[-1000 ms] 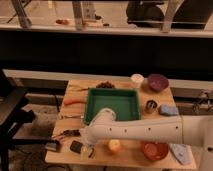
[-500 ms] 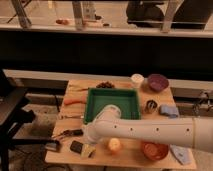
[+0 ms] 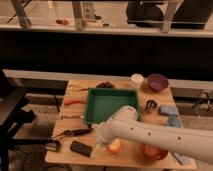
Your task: Wipe table surface with eraser
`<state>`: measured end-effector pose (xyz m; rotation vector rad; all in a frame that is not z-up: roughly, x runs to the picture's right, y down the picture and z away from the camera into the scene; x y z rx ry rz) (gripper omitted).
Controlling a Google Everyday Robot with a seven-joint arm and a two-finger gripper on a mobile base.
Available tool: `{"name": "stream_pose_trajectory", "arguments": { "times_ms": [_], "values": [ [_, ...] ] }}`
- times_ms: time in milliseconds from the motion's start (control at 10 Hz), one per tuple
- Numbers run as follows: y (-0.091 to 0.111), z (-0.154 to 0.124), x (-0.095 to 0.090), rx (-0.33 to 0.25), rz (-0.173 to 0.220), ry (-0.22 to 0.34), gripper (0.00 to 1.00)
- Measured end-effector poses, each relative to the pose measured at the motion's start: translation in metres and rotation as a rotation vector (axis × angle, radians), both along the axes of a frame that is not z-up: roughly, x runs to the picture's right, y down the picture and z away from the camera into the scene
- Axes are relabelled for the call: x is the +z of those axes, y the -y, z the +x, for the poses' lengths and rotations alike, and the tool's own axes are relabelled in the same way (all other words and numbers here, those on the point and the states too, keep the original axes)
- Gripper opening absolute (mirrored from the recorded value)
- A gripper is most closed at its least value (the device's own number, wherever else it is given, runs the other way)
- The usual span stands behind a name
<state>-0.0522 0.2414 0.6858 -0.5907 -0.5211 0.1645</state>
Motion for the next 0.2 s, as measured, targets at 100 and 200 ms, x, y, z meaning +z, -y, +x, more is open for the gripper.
{"name": "stream_pose_trajectory", "arguments": {
  "times_ms": [100,200],
  "values": [
    [0.007,0.005,-0.01,0.011,0.014,-0.003,0.8],
    [0.018,0.014,-0.025,0.032,0.035,-0.012,0.8]
  ]
}}
